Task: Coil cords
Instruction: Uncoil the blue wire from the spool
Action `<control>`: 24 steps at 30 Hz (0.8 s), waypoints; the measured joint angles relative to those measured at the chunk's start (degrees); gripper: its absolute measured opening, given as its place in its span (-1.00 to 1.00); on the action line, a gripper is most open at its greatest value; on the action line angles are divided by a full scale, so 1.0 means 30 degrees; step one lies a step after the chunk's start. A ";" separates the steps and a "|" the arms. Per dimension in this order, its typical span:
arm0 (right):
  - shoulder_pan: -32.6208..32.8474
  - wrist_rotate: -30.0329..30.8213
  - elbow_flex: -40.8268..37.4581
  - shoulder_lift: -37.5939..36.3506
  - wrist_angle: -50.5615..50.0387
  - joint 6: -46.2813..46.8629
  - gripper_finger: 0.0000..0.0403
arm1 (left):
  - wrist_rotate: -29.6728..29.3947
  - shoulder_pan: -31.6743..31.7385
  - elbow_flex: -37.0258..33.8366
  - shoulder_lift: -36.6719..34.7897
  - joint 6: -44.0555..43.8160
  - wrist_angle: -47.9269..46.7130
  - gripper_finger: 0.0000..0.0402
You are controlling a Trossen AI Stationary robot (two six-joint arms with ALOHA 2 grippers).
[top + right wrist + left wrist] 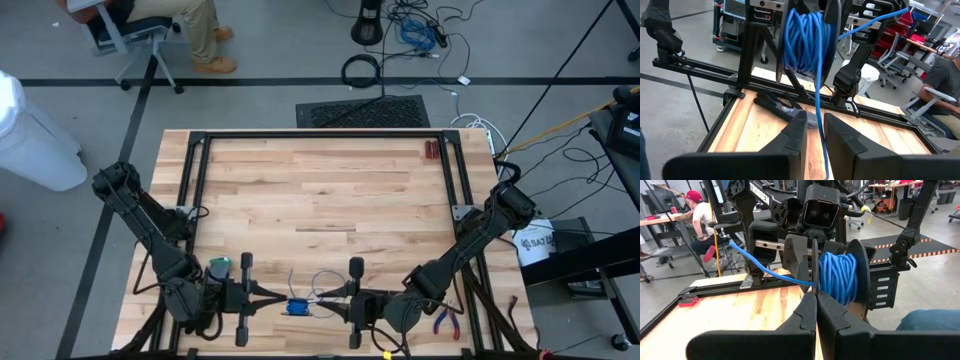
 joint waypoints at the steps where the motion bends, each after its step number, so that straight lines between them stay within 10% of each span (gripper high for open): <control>1: 0.0000 -0.0003 -0.0001 0.0000 -0.0021 0.0003 -0.74 | 0.0000 0.0000 0.0000 0.0000 0.0000 0.0000 -0.99; 24: 0.0080 0.0004 0.0005 -0.0007 -0.0042 0.0207 -0.67 | 0.0000 0.0000 0.0000 0.0007 0.0000 0.0000 -0.99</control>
